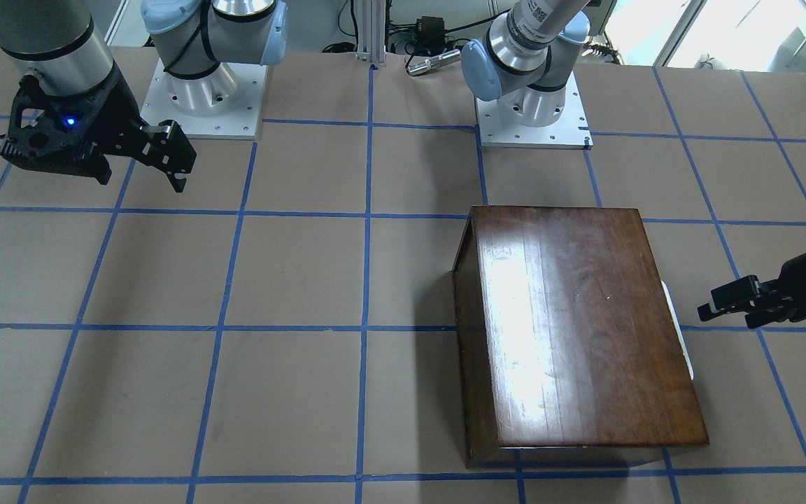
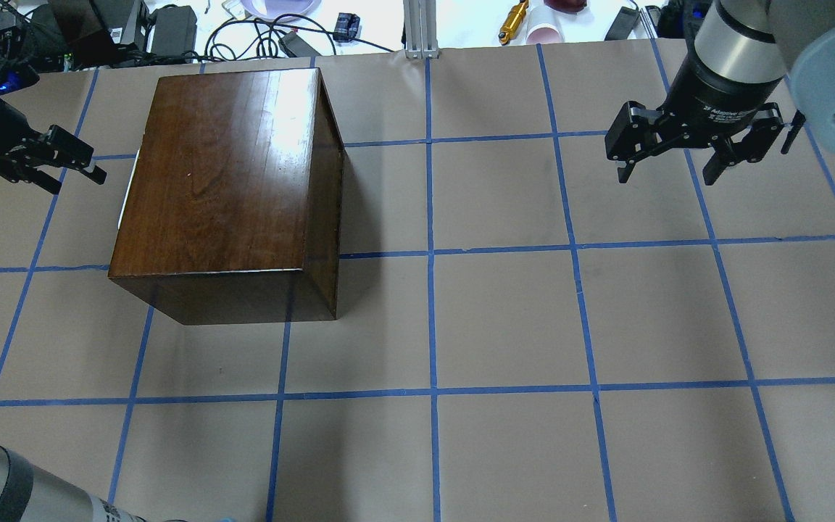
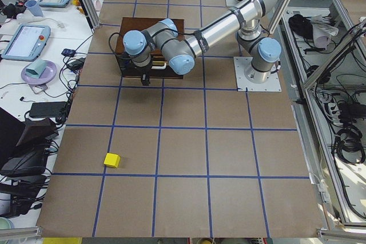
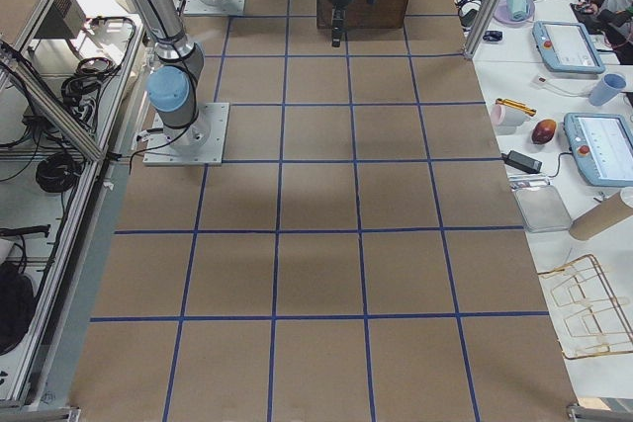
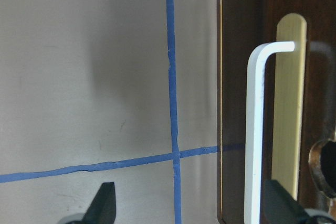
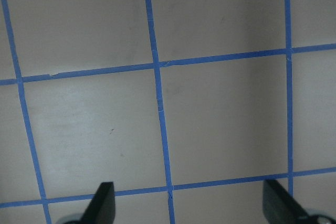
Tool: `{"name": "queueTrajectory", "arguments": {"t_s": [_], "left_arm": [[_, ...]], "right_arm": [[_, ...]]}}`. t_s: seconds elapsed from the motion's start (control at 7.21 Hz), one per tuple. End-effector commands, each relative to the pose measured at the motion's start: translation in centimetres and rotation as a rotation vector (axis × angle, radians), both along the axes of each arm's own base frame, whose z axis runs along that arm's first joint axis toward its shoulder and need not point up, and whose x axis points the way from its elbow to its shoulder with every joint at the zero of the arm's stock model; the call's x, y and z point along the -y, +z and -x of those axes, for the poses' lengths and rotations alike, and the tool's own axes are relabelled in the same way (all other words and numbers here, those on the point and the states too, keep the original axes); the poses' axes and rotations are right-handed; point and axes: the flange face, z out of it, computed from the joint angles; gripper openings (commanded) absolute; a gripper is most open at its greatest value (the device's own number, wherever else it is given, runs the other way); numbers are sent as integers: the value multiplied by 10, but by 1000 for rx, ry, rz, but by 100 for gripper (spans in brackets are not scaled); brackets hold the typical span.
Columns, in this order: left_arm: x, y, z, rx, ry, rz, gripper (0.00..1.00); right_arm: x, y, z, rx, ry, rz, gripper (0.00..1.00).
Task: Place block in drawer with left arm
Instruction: 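Move the left gripper down beside the cabinet to the white drawer handle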
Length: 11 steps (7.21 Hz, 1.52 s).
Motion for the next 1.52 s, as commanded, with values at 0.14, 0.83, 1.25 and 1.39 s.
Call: {"name": "queueTrajectory", "arguments": {"t_s": [0.14, 0.83, 1.25, 1.39], "left_arm": [[9, -22, 5, -71, 18, 0, 100], [9, -40, 14, -115, 22, -17, 100], [10, -44, 13, -118, 26, -23, 100], [11, -46, 12, -115, 24, -21, 100]], "right_arm": [[0, 0, 0, 0, 0, 0, 100], [0, 0, 0, 0, 0, 0, 100], [0, -1, 0, 0, 0, -2, 100], [0, -1, 0, 0, 0, -2, 100]]}}
